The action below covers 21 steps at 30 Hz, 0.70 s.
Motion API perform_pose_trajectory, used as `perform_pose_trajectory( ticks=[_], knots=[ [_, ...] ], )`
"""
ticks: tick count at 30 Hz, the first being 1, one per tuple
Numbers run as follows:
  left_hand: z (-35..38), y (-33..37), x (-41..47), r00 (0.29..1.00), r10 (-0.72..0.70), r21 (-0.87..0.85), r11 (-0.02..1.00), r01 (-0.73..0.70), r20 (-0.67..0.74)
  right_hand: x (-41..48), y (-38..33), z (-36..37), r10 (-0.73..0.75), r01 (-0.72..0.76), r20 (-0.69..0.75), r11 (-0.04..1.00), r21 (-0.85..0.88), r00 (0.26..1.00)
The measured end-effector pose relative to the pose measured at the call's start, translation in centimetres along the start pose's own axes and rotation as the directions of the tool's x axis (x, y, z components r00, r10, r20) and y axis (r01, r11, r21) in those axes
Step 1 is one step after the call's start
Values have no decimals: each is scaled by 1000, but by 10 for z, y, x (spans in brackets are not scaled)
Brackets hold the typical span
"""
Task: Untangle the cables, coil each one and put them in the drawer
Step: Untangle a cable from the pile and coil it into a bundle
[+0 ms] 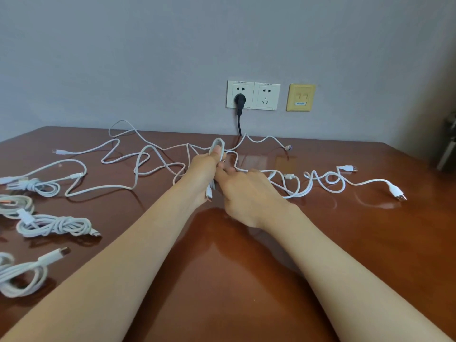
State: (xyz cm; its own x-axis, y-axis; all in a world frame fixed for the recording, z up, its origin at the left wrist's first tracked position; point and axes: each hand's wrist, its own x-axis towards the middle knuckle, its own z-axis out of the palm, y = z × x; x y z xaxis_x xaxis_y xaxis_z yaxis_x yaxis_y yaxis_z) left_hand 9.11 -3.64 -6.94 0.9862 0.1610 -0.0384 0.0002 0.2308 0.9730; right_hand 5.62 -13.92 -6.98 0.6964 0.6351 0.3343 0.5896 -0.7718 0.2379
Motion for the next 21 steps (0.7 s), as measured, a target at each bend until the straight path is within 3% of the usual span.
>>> perform_pose_trajectory(
  ticks=[7, 10, 13, 16, 18, 21],
  knots=[
    [-12, 7, -1, 995, -65, -136, 989, 54, -77, -4, 6, -10, -111, 130, -104, 972, 194, 988],
    [-8, 5, -4, 996, -73, -5, 997, 72, -60, -4, 7, -9, -80, 133, -195, 951, 280, 978],
    [0, 0, -5, 996, -68, 261, 962, 80, -53, -4, 10, -13, 60, 19, -220, 940, 339, 974],
    [4, -2, -10, 997, -76, 312, 948, 65, 21, -4, 16, -14, 225, -115, -135, 826, 552, 965],
    [4, -1, -13, 993, -80, 314, 948, 48, 90, -3, 23, -9, 251, -123, -87, 712, 691, 964],
    [4, -3, -12, 984, -90, 335, 942, 33, 154, -3, 28, -6, 240, -132, -34, 640, 757, 970]
  ],
)
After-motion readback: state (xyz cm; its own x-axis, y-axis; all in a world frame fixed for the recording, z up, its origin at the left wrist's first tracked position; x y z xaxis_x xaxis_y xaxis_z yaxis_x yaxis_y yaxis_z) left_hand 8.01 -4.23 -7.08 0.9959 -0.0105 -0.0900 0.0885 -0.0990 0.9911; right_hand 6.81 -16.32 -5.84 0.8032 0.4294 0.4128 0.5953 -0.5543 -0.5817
